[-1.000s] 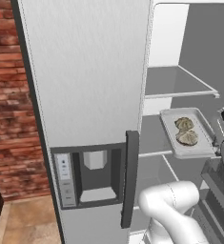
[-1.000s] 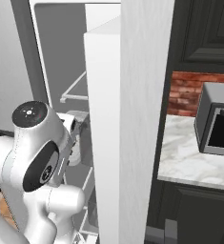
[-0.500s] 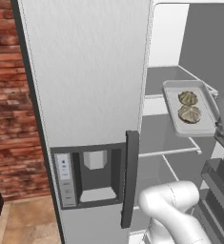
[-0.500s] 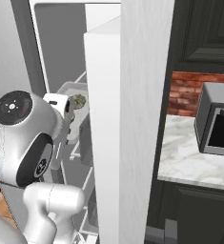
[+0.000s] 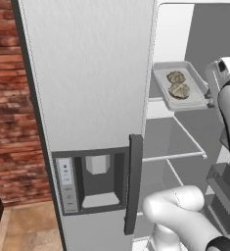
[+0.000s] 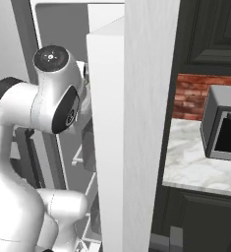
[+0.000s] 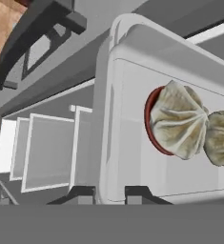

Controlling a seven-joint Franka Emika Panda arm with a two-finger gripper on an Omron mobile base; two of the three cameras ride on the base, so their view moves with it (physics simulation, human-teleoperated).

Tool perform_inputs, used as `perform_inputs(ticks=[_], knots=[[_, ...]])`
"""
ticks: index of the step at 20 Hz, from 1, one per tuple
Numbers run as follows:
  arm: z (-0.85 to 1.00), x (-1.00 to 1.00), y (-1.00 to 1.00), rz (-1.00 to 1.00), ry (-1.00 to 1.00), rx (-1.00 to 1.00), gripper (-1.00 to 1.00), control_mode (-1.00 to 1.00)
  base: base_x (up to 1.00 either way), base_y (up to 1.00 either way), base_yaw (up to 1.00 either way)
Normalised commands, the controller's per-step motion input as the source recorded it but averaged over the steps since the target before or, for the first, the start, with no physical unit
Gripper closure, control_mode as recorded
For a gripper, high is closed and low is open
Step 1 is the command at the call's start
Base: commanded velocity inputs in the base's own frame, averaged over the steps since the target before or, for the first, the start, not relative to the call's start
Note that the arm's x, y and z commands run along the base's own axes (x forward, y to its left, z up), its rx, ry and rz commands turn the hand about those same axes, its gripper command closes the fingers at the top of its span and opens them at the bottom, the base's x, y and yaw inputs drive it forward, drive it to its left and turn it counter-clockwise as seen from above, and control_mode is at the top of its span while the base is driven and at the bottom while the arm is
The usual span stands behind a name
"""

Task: Place two dumplings into each of the tupperware containers and then place the containers in the fridge.

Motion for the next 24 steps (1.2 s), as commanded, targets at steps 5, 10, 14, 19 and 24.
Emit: perform_inputs(ticks=[5, 10, 14, 19, 24], knots=[[0.04, 1.00, -0.06, 0.02, 0.05, 0.00, 1.00, -1.00, 0.00, 0.00, 0.00], [-0.14, 1.00, -0.10, 0.00, 0.01, 0.00, 1.00, -1.00, 0.00, 0.00, 0.00], [-0.24, 1.00, 0.00, 0.00, 0.00, 0.00, 1.00, -1.00, 0.00, 0.00, 0.00], [-0.17, 0.75, 0.00, 0.00, 0.03, 0.00, 1.00, -1.00, 0.00, 0.00, 0.00], [-0.23, 0.48, 0.04, 0.00, 0.09, 0.00, 1.00, -1.00, 0.00, 0.00, 0.00]])
